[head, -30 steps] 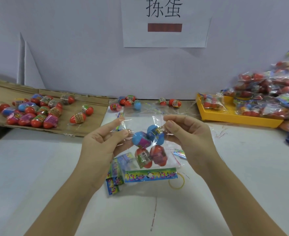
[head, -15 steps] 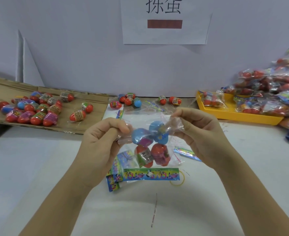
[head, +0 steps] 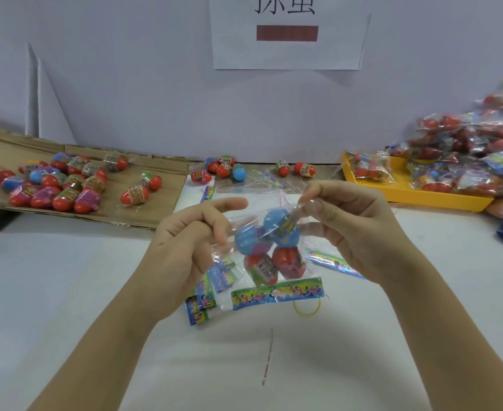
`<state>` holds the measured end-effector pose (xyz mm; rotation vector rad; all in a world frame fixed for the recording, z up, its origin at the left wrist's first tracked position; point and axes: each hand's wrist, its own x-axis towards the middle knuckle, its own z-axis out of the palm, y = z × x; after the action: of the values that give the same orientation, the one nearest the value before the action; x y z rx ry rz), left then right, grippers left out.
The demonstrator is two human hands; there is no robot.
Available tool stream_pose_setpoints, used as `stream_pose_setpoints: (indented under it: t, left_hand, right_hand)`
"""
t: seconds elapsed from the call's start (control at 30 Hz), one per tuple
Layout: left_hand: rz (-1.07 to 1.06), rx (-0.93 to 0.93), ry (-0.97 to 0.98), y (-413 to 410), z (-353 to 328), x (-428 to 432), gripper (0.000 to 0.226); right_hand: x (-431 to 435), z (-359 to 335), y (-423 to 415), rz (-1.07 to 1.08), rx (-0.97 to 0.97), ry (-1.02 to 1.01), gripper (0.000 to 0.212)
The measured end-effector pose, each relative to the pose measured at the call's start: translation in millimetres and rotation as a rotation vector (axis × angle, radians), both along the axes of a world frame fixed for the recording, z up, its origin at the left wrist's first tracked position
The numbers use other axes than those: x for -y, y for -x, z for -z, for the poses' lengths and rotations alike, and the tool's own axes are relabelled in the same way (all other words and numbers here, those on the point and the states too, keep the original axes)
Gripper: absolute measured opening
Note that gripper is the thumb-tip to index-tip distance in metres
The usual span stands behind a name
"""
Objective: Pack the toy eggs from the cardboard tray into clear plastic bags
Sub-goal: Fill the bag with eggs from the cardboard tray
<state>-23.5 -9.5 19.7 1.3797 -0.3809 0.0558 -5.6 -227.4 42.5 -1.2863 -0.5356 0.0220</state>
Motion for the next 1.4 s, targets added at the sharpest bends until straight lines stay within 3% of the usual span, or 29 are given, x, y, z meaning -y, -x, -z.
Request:
stream_pose_setpoints:
  t: [0.33,0.67,1.0,1.17,1.33,1.4]
  left_hand:
    - [0.046,0.044,-0.054,1,8,0,0.016]
    - [-0.184,0.156,-0.206,6,10,10,0.031]
    - [-0.053,0.125,-0.209,8,3,3,0.022]
    - [-0.051,0.131,-0.185,6,5,1,0.034]
    - [0.054,0.121,-0.07,4,4,-1,0.031]
    - [0.045,0.112,-0.047,3,5,-2,0.031]
  right_hand:
    - [-2,3,-1,0.017,-0.003,0.045,0.013]
    - [-3,6,-3,0.044,-0.007,0.078,0.015]
    - [-2,3,-2,0.039,-0.037,0.058,0.015]
    - [1,3,-3,0.053,-0.047,0.014,0.012]
    - [4,0,-3,0.082,-0.044,0.017,0.016]
    - [6,0,-5,0.092,-0.092,0.008,0.03]
